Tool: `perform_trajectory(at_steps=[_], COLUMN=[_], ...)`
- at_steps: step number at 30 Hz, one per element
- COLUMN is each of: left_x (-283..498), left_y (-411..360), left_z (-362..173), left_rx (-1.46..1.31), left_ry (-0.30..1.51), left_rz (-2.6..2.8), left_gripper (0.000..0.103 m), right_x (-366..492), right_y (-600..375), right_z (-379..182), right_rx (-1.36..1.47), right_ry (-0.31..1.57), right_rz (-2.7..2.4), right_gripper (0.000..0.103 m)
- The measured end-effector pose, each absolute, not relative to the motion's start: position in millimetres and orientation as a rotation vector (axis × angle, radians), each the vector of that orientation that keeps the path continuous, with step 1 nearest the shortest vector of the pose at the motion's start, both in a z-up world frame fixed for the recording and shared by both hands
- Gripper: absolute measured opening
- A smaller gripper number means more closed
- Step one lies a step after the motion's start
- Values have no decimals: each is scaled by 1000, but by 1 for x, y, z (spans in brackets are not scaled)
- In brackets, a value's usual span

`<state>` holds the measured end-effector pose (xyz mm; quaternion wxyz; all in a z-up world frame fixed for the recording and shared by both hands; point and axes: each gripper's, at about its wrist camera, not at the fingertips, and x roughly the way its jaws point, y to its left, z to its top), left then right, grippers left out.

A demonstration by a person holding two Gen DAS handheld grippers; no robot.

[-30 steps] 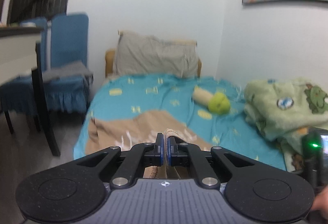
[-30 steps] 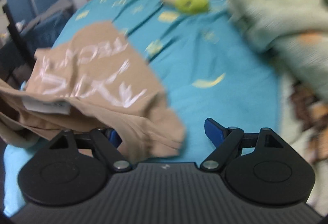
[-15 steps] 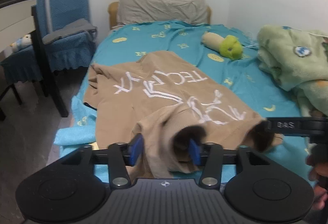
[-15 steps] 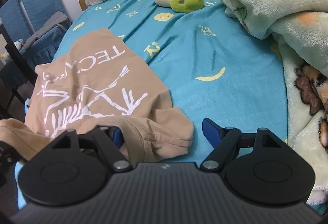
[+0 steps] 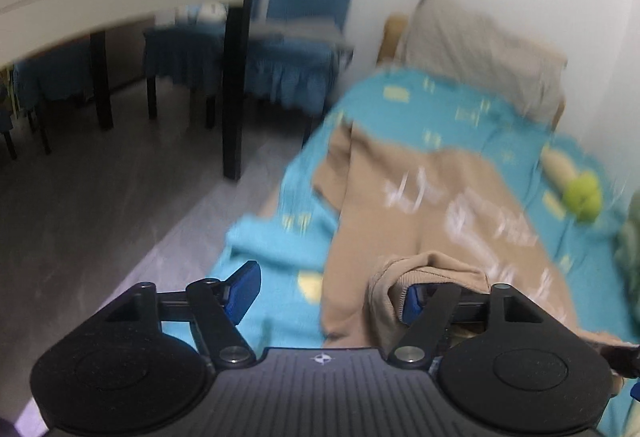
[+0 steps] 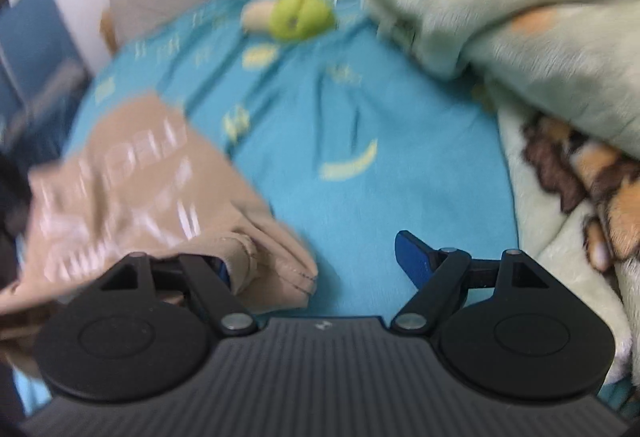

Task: Fold clothes
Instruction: 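Lift the T-shirt high with both grippers holding its shoulders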

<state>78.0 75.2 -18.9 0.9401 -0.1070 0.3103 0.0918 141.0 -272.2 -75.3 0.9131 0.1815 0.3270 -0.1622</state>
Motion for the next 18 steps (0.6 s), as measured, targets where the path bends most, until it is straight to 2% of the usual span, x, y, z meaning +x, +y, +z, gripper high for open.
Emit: perform_trajectory(at_steps=[7, 13, 18], left_x=[45, 12, -24], left_y=[71, 72, 71], left_z=[74, 191, 296], left_rx=[-262, -268, -237], left_ry=[291, 11, -125], left_rz=[186, 174, 102], left_gripper=[73, 76, 76], right_x=[122, 92, 48], right_y=[-254, -242, -242], right_z=[41, 165, 259], right_rx=[309, 280, 296], right_ry=[278, 0, -145], right_rz=[-342, -307, -285], right_gripper=[79, 79, 81])
